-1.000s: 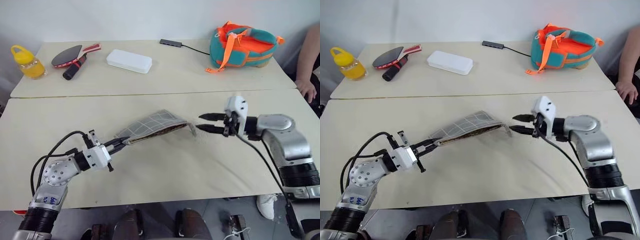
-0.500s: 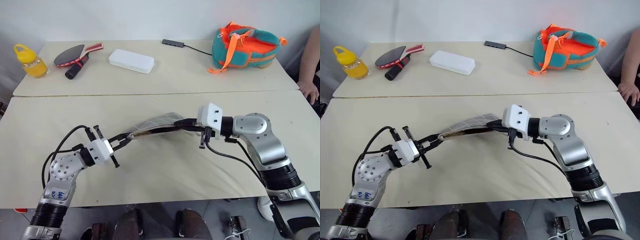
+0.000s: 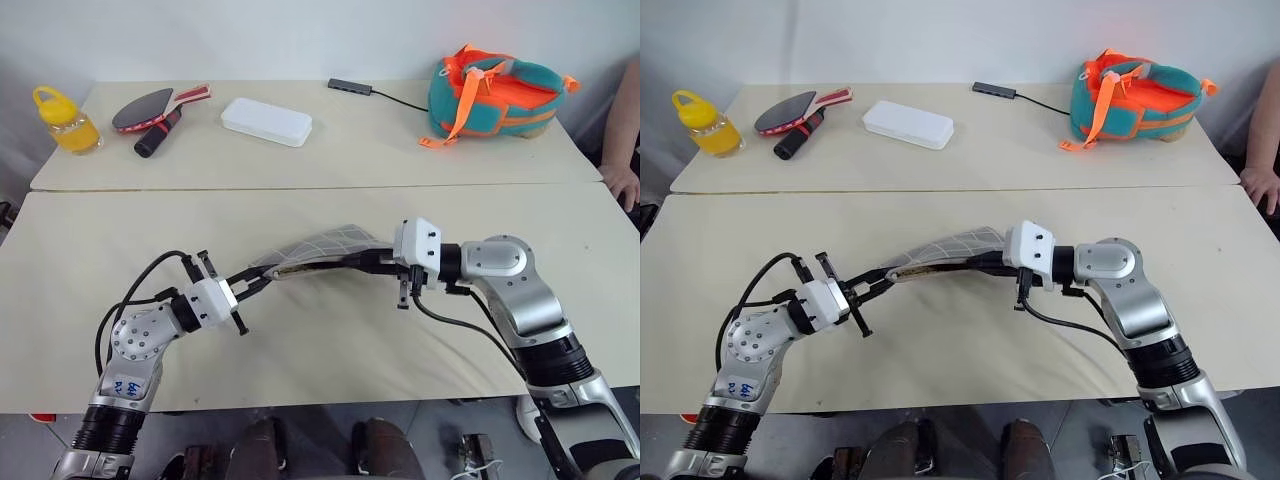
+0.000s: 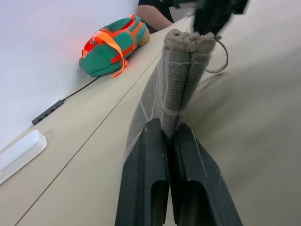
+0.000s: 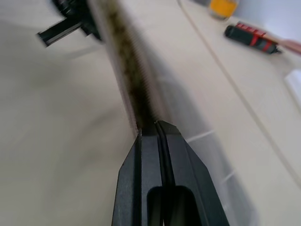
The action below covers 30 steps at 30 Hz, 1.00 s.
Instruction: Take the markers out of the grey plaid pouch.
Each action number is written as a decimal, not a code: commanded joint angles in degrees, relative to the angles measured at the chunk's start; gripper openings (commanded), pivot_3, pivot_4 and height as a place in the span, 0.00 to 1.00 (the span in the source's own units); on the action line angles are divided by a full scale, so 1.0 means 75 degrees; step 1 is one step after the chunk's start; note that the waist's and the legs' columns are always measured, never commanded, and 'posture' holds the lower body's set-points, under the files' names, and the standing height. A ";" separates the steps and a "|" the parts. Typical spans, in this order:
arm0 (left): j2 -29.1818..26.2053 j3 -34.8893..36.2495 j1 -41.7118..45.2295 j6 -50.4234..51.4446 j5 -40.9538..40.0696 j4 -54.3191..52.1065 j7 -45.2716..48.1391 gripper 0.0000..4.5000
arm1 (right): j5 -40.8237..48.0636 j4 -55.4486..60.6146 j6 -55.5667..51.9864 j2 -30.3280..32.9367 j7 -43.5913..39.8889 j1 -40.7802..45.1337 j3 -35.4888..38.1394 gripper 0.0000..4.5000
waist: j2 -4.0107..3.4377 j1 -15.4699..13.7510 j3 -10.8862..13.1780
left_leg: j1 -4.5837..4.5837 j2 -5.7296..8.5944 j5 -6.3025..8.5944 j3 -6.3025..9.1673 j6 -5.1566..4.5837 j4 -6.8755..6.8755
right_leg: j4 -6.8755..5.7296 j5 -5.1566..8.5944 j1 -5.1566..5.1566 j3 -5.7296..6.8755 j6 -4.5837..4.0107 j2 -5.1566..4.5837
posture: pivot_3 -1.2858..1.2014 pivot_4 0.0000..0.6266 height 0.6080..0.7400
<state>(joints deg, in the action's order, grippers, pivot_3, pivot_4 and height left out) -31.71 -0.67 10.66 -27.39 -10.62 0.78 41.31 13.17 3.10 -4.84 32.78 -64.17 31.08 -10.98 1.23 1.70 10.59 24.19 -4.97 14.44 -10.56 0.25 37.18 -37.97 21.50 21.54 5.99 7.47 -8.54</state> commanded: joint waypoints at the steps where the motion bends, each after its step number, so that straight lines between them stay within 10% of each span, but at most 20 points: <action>1: 0.0071 0.0111 0.0061 0.0014 -0.0046 -0.0239 -0.0079 0.00 | -0.0080 0.0161 0.0250 0.0025 0.0028 0.0009 0.0042 0.01 | 0.0000 0.0011 0.0000 | -0.0001 0.0000 0.0000 0.0000 0.0000 0.0000 | -0.0001 0.0000 0.0000 0.0000 0.0000 0.0000 | 0.52 0.24 1.00; 17: 0.0392 -0.0238 0.0212 0.0709 -0.0449 -0.0700 0.0304 0.00 | -0.2440 -0.0758 0.2154 0.1133 -0.0026 0.1290 -0.0526 0.01 | -0.0001 0.0001 0.0000 | 0.0000 -0.0001 -0.0001 -0.0002 0.0001 0.0004 | -0.0002 0.0000 0.0001 -0.0001 0.0000 0.0000 | 0.52 0.24 1.00; 30: 0.1008 -0.0568 0.0550 0.1216 -0.0529 -0.0661 0.0494 0.00 | -0.2676 -0.0008 0.0795 0.1056 -0.0322 0.1732 -0.0747 0.87 | 0.0000 0.0009 0.0000 | 0.0000 -0.0003 0.0000 -0.0001 0.0001 0.0008 | -0.0004 0.0000 0.0000 0.0000 0.0000 0.0002 | 0.52 0.24 1.00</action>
<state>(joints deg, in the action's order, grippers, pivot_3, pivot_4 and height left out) -24.58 -5.14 14.32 -18.12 -13.03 -1.82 44.66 -6.53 1.07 1.15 40.90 -67.82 43.51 -17.38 1.22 1.77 10.59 24.19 -5.00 14.44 -10.57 0.26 37.24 -38.01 21.50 21.54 5.99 7.47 -8.52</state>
